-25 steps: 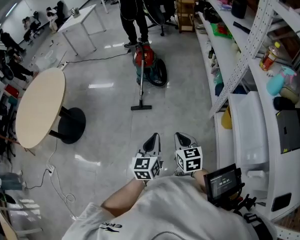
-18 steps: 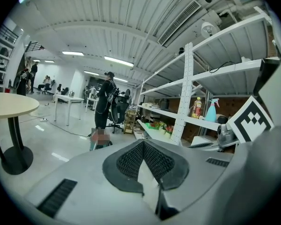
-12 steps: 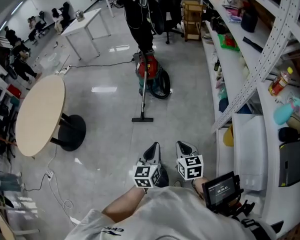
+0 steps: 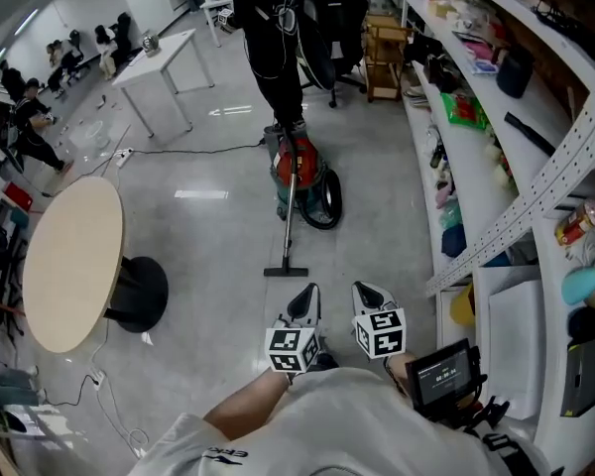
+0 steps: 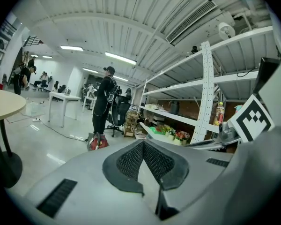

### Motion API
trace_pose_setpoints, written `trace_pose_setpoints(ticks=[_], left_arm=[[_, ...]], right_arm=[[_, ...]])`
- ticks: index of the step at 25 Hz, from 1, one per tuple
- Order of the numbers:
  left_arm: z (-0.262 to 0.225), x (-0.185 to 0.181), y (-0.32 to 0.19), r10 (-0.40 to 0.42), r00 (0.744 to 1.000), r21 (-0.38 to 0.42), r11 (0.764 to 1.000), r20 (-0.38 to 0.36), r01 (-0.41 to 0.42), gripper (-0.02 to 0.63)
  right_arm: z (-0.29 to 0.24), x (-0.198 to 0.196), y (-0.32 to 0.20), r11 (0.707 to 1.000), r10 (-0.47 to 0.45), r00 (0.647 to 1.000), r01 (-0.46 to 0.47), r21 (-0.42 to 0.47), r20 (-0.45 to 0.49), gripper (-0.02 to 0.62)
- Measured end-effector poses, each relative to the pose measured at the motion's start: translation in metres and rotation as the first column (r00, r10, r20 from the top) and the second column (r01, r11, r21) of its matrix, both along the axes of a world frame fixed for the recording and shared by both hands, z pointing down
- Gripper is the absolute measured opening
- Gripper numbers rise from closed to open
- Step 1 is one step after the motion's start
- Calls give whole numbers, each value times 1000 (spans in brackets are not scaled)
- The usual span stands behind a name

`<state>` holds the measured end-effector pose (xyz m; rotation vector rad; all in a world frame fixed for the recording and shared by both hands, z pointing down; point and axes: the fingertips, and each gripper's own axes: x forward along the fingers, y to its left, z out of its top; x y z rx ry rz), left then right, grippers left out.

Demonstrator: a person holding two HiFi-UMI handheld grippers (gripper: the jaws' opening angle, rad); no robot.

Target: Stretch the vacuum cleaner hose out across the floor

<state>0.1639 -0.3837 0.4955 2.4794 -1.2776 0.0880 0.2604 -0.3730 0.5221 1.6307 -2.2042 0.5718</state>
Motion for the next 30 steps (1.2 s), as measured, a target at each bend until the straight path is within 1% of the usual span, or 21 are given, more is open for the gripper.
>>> trace_pose_setpoints(ticks=[4,7,11,16,20,23,27,30], left_arm=[[-1,-19,-49,15,1000,7,1000,0,-15,2],[1,-38,-77,8,1000,4,1000,-3,-8,2],[7,-67,-103,-33,999,-9,999,-15,33,2],[7,-88,-131,-91,995,-24,996,-43,90,2],[15,-98,-148,-126,991,-41,991,-41,124,2],[20,-96,-169,-149,988,-42,988,-29,147,2],[18,-86,-210,-164,986,-39,986,-15,163,2],[19,-83,-244,-182,983,-42,983,-3,181,2]], right_arm=[[-5,-21,-53,1000,4,1000,-4,14,-2,-2],[-4,-38,-84,1000,5,1000,-5,16,-3,-2],[-1,-60,-112,1000,-20,1000,20,4,-6,-2],[-1,-73,-148,999,-46,999,46,-3,-16,-2],[3,-80,-173,997,-72,997,72,-9,-16,-2],[7,-77,-198,996,-89,996,89,-4,-6,-2],[10,-65,-240,995,-99,995,99,-9,5,-2],[13,-63,-276,992,-125,992,125,-14,11,-2]])
